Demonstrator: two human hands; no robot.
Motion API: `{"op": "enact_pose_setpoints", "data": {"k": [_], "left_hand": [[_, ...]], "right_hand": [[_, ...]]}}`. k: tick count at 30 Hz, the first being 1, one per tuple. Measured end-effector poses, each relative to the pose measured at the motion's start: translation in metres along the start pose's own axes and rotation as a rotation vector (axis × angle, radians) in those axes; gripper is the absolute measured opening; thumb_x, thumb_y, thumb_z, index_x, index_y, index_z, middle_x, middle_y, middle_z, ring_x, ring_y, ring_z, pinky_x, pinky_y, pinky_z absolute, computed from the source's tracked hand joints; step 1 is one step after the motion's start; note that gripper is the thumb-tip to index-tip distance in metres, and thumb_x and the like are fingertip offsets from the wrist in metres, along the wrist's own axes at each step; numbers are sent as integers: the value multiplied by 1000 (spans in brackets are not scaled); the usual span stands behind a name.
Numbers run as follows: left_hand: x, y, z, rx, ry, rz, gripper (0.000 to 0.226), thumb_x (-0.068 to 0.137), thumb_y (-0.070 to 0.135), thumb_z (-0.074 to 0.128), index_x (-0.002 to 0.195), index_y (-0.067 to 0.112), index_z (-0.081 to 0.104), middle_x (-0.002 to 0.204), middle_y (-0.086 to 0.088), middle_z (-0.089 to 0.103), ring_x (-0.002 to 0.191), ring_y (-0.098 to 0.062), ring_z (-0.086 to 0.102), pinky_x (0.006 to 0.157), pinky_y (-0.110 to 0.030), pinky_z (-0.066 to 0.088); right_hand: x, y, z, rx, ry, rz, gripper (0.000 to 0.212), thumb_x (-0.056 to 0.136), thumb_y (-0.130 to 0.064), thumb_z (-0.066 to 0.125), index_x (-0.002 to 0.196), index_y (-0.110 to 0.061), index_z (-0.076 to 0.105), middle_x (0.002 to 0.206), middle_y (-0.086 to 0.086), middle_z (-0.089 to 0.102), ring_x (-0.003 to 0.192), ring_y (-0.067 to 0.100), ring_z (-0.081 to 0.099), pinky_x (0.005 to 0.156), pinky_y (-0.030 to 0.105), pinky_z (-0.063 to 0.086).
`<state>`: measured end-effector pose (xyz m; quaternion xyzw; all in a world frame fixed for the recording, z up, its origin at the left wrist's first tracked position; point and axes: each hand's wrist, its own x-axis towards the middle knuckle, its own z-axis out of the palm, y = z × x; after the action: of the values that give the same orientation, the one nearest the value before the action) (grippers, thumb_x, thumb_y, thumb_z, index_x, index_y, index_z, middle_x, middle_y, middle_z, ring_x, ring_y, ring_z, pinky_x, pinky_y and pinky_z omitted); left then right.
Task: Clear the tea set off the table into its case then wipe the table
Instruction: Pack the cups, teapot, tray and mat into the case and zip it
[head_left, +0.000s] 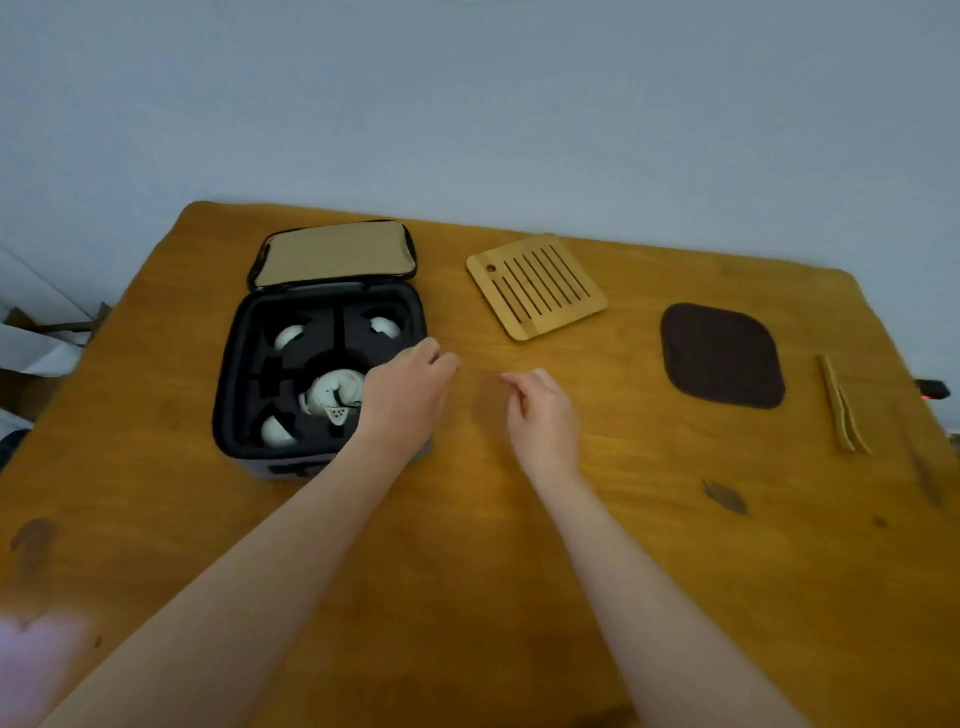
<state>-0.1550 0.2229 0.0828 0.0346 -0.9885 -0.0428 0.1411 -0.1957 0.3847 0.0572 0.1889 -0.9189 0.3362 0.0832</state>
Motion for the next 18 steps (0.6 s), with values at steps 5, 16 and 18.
{"op": "enact_pose_setpoints", "data": {"k": [5,16,18], "left_hand": [[20,82,18,-176,-30,-17,19,88,10,61,104,17,69,97,0,57,86,-18,57,54,-32,49],[117,142,123,-812,-174,-1036,41,89,28,66,126,17,50,127,-6,54,106,-26,59,92,-38,52],[133,131,135,-905,-45,-1252,40,85,31,68,117,18,48,122,-8,55,97,-29,62,87,-42,55]], "right_hand": [[-2,85,-54,-72,-25,91,26,90,-5,54,110,-11,70,101,2,65,92,22,62,76,32,49],[-11,246,-140,-103,-78,187,26,93,-9,56,114,-17,67,104,-5,61,92,17,61,76,32,53],[-11,257,-142,-69,-92,184,26,92,-8,57,114,-17,67,104,-8,60,93,14,60,79,33,54]]}}
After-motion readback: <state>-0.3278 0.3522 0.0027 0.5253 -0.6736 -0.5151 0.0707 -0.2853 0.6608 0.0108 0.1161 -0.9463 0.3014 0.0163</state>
